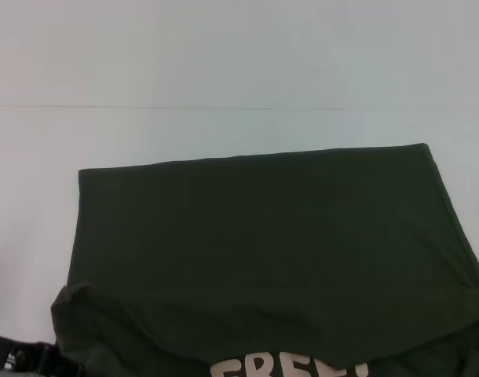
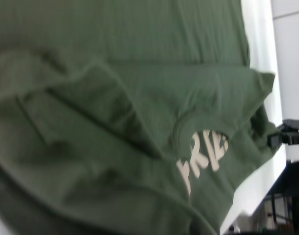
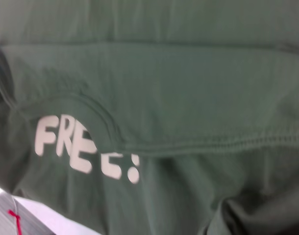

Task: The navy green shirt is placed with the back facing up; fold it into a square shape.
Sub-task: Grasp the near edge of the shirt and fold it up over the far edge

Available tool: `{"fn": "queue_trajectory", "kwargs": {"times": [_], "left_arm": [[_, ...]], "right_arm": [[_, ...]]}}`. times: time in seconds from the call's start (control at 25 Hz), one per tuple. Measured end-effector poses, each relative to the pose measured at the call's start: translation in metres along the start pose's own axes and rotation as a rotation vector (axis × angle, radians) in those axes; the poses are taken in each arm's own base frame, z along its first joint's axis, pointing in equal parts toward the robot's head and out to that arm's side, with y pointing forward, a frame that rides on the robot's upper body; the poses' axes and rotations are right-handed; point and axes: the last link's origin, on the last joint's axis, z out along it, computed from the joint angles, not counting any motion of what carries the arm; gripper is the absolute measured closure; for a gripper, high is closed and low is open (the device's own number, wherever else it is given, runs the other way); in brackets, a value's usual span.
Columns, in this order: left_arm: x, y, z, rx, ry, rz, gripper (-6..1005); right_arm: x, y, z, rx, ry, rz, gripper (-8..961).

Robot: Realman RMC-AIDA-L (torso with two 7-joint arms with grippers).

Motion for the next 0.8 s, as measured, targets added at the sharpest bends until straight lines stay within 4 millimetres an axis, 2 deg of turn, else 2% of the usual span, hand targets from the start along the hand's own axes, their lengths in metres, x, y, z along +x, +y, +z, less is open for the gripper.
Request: {"fn": "queue_trajectory", "kwargs": {"times": [0.2,0.4,0.56,0.8], "left_arm": [[0.012,0.0,-0.014,-0.008,0.105,-0.005,969],[0.029,0.002,-0.017,-0.013,0.188,0.012,968],[0.048,0.006,-0.019,-0.032,0.283,0.028,969],[0.068,0.002,-0.033,-0.003,0.432,0.019,969]], "right_arm": [[-0.005,0.0,-0.015,-0.052,-0.096,0.032,860],[-0.011,0.004,-0.02,-0.117,-0.17,0.051,853],[-0.023,0.009,-0.024,-0.163,-0.255,0.077,847],[-0.044,0.01,-0.04,-0.196,-0.41,0.112,839]]}}
